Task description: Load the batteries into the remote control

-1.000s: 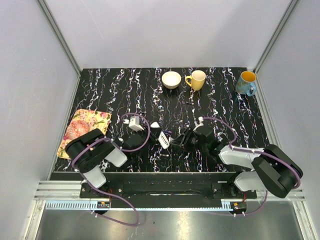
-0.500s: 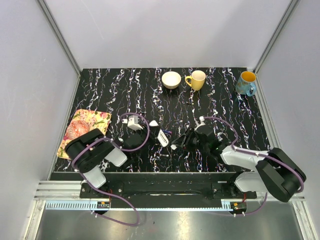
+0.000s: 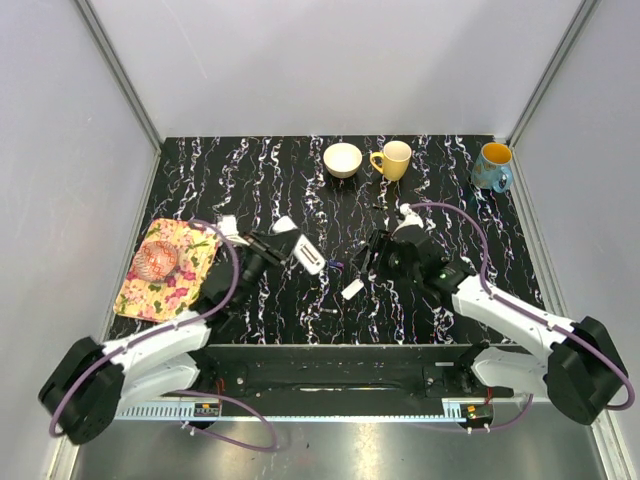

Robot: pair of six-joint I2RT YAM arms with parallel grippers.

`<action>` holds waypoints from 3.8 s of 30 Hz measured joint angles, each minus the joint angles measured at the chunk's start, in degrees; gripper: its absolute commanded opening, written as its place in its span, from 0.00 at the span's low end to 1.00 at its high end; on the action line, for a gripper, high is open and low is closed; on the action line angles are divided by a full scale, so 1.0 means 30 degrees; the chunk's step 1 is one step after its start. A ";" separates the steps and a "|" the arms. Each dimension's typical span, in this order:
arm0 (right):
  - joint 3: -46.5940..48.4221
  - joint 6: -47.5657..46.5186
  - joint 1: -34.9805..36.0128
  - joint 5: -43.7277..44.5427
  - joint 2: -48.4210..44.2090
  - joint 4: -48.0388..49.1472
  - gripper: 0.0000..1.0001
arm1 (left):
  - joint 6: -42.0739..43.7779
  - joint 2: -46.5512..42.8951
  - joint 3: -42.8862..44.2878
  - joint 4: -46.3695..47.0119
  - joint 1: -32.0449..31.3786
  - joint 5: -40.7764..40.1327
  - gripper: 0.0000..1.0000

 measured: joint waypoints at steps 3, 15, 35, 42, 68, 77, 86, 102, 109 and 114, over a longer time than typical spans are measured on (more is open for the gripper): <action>0.0342 -0.0386 0.0007 0.0794 0.0335 -0.0882 0.70 | -0.0984 -0.2455 -0.1668 -0.0707 0.1173 0.1632 0.00; 0.4860 -0.3854 0.0000 0.2856 0.4306 -0.3636 0.70 | -0.3177 -0.6849 -0.3432 -0.3985 0.4932 0.8335 0.00; 0.8568 -1.0732 0.1494 0.1275 1.1293 -0.4481 0.72 | -1.1570 0.2987 -0.3643 0.6819 0.8765 1.9504 0.00; 0.9938 -1.1533 0.1581 0.1676 1.2692 -0.4750 0.75 | -1.1868 0.1800 -0.3643 0.7373 0.8772 1.9926 0.00; 0.9981 0.1290 0.1588 0.4692 1.3165 -0.6535 0.81 | -0.8706 -0.3745 -0.4306 0.4262 0.8772 1.8841 0.00; 1.0040 0.1413 0.1588 0.3810 1.3092 -0.5880 0.76 | -0.8466 -0.4044 -0.4575 0.3891 0.8772 1.8629 0.00; 1.1351 0.1479 0.1719 0.3825 1.4863 -0.6193 0.70 | -0.8255 -0.4058 -0.4641 0.3483 0.8772 1.8564 0.00; 1.3406 0.2368 0.2171 0.4656 1.6254 -0.8160 0.69 | -0.8058 -0.4299 -0.4641 0.2820 0.8772 1.8498 0.00; 1.3486 0.3876 0.2178 0.5013 1.6276 -0.8561 0.70 | -0.8000 -0.4306 -0.4692 0.2273 0.8772 1.8214 0.00; 1.3937 0.4255 0.2353 0.5377 1.6538 -0.9304 0.69 | -0.8000 -0.4306 -0.4787 0.2266 0.8772 1.8207 0.00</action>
